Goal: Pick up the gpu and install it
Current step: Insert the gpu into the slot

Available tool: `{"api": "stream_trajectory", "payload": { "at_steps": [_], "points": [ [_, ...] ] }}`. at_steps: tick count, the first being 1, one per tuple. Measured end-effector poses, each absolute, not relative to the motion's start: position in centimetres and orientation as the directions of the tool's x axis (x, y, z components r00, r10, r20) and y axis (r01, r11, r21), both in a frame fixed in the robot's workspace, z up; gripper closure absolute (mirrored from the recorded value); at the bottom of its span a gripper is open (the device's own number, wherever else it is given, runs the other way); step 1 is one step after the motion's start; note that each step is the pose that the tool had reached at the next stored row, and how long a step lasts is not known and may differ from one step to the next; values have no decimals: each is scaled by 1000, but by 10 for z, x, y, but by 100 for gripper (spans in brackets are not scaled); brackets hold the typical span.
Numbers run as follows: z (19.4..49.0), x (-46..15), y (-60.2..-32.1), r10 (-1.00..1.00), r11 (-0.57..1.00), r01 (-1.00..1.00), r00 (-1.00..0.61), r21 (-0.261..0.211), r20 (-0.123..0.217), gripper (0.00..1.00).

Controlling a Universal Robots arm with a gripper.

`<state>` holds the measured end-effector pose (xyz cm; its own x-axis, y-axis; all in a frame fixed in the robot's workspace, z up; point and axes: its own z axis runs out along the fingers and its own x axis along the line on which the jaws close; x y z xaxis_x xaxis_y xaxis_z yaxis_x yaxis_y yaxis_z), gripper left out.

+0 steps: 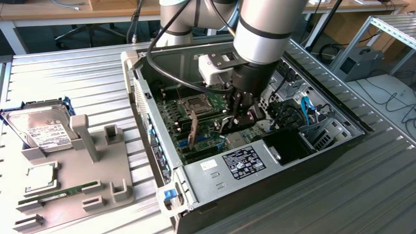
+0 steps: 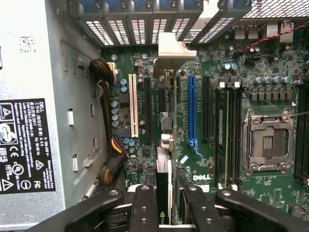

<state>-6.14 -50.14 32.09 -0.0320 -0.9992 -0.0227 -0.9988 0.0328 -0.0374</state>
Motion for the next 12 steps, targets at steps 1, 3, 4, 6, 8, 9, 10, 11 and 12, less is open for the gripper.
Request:
{"api": "stream_trajectory", "payload": {
  "at_steps": [1, 3, 4, 6, 8, 9, 10, 11, 12],
  "points": [
    [321, -61, -501, -999, 33, -999, -32, -37, -23, 74],
    [321, -61, -499, -999, 33, -999, -32, -37, -23, 74],
    [321, -61, -499, -999, 33, -999, -32, -37, -23, 74],
    [321, -61, -498, -999, 33, -999, -32, -37, -23, 74],
    [321, -61, -496, -999, 33, -999, -32, -37, -23, 74],
    [321, -61, -495, -999, 33, -999, -32, -37, -23, 74],
    [321, -61, -494, -999, 33, -999, -32, -37, -23, 74],
    [320, -61, -493, -999, 33, -999, -32, -37, -23, 74],
    [320, -61, -492, -999, 33, -999, -32, -37, -23, 74]
  ]
}}
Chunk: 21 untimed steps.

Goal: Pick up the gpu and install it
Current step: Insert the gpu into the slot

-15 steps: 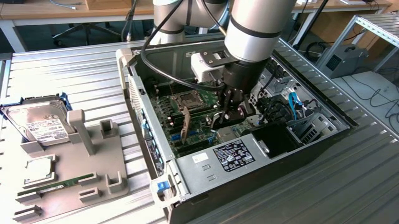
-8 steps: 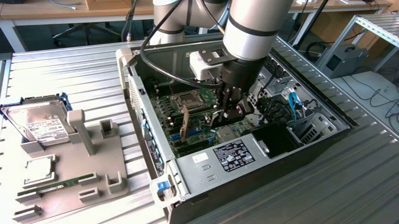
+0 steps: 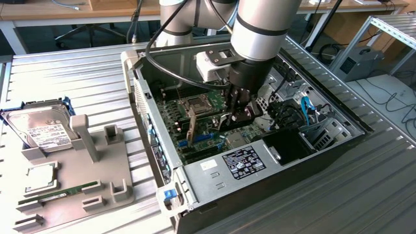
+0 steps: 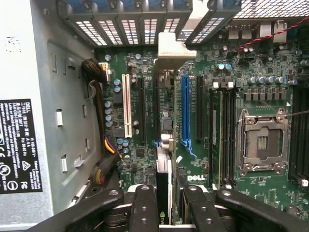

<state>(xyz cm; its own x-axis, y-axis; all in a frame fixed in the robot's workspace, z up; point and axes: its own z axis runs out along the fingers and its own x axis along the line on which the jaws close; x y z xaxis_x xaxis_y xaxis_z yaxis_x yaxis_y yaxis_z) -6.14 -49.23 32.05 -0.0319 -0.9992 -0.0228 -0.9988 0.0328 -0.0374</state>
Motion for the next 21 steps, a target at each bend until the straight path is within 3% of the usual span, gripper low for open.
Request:
{"api": "stream_trajectory", "payload": {
  "at_steps": [21],
  "points": [
    [319, -62, -484, -999, 33, -999, -32, -38, -23, 74]
  ]
}}
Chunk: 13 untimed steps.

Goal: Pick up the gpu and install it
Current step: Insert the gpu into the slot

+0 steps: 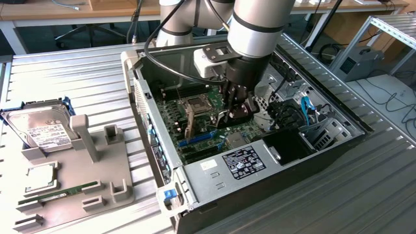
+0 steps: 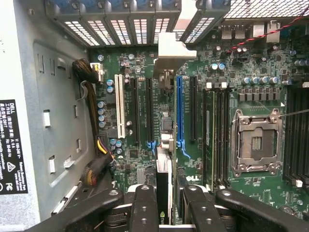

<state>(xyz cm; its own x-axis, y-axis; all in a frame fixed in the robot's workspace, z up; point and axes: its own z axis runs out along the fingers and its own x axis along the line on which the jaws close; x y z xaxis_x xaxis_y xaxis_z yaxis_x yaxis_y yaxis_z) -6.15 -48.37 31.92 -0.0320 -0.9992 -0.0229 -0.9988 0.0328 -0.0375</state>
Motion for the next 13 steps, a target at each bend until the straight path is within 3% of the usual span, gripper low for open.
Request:
{"api": "stream_trajectory", "payload": {
  "at_steps": [13],
  "points": [
    [316, -62, -481, -999, 33, -999, -32, -37, -23, 74]
  ]
}}
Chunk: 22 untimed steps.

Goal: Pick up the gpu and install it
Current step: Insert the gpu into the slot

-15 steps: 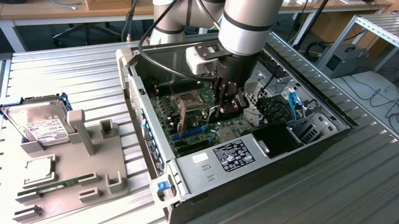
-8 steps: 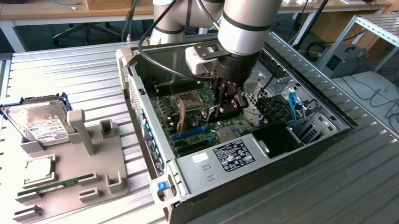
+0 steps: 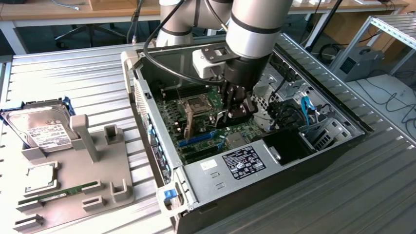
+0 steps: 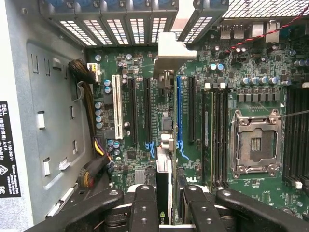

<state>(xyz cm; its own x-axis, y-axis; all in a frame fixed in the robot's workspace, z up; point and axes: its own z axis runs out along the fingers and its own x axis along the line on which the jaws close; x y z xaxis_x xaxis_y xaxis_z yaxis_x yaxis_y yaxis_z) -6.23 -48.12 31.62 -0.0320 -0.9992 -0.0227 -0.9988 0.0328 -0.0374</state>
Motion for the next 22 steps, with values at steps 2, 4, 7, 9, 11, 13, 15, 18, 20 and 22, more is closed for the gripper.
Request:
{"api": "stream_trajectory", "payload": {
  "at_steps": [2, 4, 7, 9, 11, 13, 15, 18, 20, 22],
  "points": [
    [316, -62, -481, -999, 33, -999, -32, -37, -23, 74],
    [316, -63, -481, -999, 33, -999, -32, -37, -23, 74],
    [315, -65, -481, -999, 33, -999, -32, -37, -23, 74],
    [315, -66, -481, -999, 33, -999, -32, -38, -23, 74],
    [315, -67, -481, -999, 33, -999, -32, -37, -23, 74],
    [315, -68, -481, -999, 33, -999, -32, -37, -23, 74],
    [314, -68, -481, -999, 33, -999, -32, -37, -23, 74],
    [314, -70, -481, -999, 33, -999, -32, -37, -23, 74],
    [313, -71, -481, -999, 33, -999, -32, -37, -23, 74],
    [312, -73, -481, -999, 33, -999, -32, -37, -23, 74]
  ]
}}
